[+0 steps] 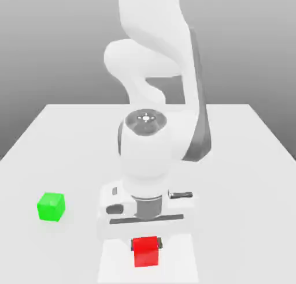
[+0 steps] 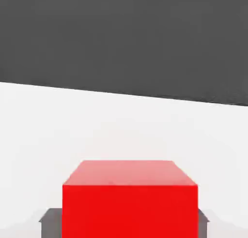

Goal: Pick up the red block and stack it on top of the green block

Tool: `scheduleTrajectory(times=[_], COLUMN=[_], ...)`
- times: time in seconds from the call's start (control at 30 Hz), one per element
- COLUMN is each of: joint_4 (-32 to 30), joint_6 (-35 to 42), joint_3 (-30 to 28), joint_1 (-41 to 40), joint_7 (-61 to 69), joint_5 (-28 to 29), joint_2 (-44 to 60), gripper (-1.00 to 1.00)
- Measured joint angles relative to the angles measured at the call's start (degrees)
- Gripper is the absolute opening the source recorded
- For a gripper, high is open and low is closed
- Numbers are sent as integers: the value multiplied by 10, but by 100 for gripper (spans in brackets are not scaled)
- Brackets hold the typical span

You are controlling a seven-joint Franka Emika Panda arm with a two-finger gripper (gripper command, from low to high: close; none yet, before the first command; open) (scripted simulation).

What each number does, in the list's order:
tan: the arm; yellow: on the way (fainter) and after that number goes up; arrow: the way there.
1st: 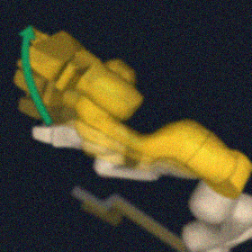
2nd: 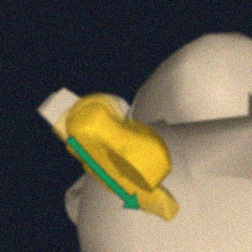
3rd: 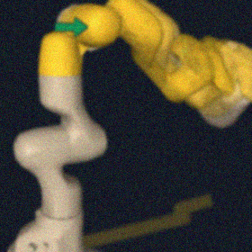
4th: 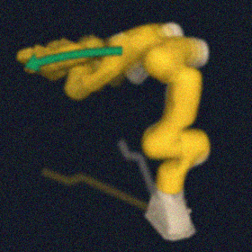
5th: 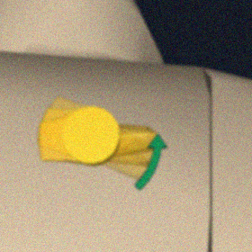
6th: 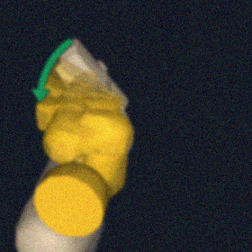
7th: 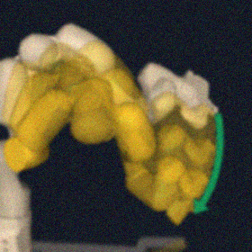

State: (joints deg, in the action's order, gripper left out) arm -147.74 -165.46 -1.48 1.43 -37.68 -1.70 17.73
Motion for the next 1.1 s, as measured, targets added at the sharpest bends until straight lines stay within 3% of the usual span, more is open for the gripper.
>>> scheduleTrajectory(times=[0.07, 0.3, 0.7, 0.9, 1.0, 1.03, 1.1], joint_4=[1, -24, -106, -114, -113, -112, -112], joint_6=[-3, 89, 126, 64, 16, 6, 6], joint_3=[1, -23, -148, -170, -150, -145, -145], joint_1=[-1, -15, -224, -229, -238, -242, -242], joint_7=[0, -7, 31, 82, 118, 125, 125], joint_5=[0, 20, 67, 10, -41, -51, -51], joint_2=[4, -114, -236, -180, -126, -115, -115], gripper=[-100, -100, -100, -100, -100, 100, 100])
